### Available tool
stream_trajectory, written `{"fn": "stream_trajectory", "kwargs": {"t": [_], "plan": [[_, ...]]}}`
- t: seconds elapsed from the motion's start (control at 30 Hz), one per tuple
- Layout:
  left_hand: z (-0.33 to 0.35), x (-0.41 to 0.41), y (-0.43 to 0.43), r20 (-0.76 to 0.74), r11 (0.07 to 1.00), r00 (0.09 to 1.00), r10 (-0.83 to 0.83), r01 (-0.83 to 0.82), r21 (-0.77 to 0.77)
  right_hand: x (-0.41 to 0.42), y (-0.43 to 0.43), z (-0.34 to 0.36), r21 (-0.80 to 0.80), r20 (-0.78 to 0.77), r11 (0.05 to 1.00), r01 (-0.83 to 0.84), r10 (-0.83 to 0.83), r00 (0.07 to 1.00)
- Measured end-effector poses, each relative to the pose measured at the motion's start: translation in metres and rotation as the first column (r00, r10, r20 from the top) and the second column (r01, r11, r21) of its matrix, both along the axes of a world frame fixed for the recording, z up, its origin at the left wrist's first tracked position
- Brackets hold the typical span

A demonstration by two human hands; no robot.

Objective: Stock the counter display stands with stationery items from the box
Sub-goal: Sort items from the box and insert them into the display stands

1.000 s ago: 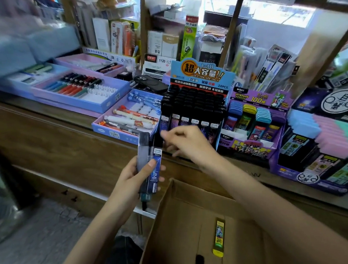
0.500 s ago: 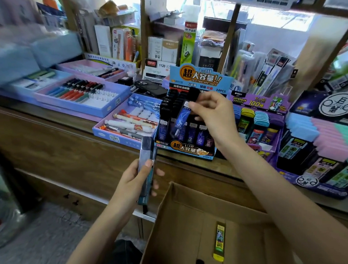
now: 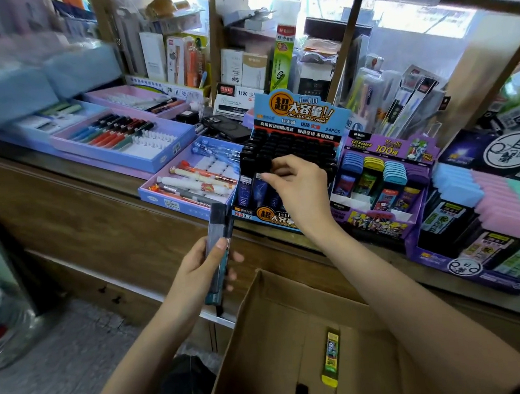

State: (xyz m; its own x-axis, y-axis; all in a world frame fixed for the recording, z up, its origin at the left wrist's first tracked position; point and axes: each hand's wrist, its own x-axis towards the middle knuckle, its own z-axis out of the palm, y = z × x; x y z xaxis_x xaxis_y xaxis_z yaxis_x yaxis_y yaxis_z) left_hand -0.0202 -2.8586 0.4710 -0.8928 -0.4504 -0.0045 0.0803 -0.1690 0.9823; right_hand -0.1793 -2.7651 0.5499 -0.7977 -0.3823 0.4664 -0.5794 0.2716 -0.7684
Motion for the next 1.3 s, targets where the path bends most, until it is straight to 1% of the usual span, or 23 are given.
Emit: {"fn": "stream_trajectory", "kwargs": {"t": [0.07,0.2,0.3,0.37,0.43,0.47,0.5,0.53,0.6,0.67,0.77,0.87,0.93,1.07,1.13,1.23,1.3], "plan": [[-0.001,0.000,0.000,0.006,1.000,1.000,-0.005,0.005,-0.005,-0.001,-0.002,-0.002,0.002,0.036,1.000,0.009,-0.009,0.999],[-0.002,-0.001,0.002,0.005,1.000,1.000,-0.010,0.010,-0.009,-0.005,-0.008,-0.011,0.100,0.029,0.993,0.067,-0.071,0.997],[0.000,-0.002,0.004,-0.006,1.000,1.000,-0.017,0.017,-0.006,-0.006,-0.008,-0.013,0.173,0.024,0.984,0.042,-0.047,0.999],[0.002,-0.003,0.007,-0.015,0.999,0.999,-0.033,0.033,-0.003,-0.004,-0.004,-0.011,0.263,0.002,0.964,0.035,-0.037,0.999],[0.004,-0.004,0.010,-0.028,0.999,0.999,-0.042,0.043,0.018,0.002,0.005,-0.010,0.326,-0.055,0.944,0.047,-0.030,0.998],[0.005,-0.004,0.012,-0.034,0.998,0.998,-0.047,0.048,0.032,0.007,0.012,-0.010,0.321,-0.054,0.947,0.022,-0.005,0.999],[0.006,-0.005,0.013,-0.039,0.997,0.998,-0.052,0.054,0.047,0.013,0.018,-0.011,0.289,-0.003,0.957,-0.032,0.035,0.999],[0.007,-0.006,0.015,-0.042,0.996,0.998,-0.056,0.059,0.065,0.020,0.023,-0.012,0.248,0.088,0.963,-0.103,0.084,0.993],[0.008,-0.009,0.019,-0.047,0.993,0.997,-0.067,0.071,0.093,0.033,0.031,-0.017,0.184,0.286,0.952,-0.245,0.187,0.940],[0.009,-0.012,0.023,-0.054,0.991,0.995,-0.085,0.089,0.098,0.043,0.036,-0.026,0.125,0.405,0.936,-0.330,0.255,0.878],[0.008,-0.015,0.029,-0.013,0.992,0.996,-0.091,0.092,0.086,0.049,0.042,-0.031,-0.032,0.493,0.947,-0.320,0.294,0.819],[0.008,-0.017,0.027,0.027,0.998,1.000,0.000,-0.002,0.055,0.042,0.048,-0.024,-0.122,0.523,0.965,-0.231,0.260,0.812],[0.010,-0.019,0.023,0.021,0.996,0.998,0.057,-0.058,0.065,0.031,0.051,-0.014,-0.157,0.503,0.971,-0.183,0.237,0.831],[0.016,-0.016,0.020,0.018,0.997,0.997,0.076,-0.076,0.024,0.006,0.052,0.013,-0.242,0.432,0.966,-0.094,0.194,0.881],[0.014,-0.015,0.019,0.030,0.995,0.995,0.098,-0.098,0.009,-0.003,0.048,0.024,-0.268,0.366,0.961,-0.074,0.172,0.914],[0.011,-0.014,0.018,0.066,0.993,0.992,0.107,-0.109,0.035,-0.010,0.039,0.028,-0.162,0.157,0.987,-0.023,0.049,0.986],[0.010,-0.013,0.017,0.074,0.989,0.992,0.101,-0.108,0.098,-0.010,0.035,0.025,-0.067,0.016,0.998,-0.001,0.002,1.000]]}}
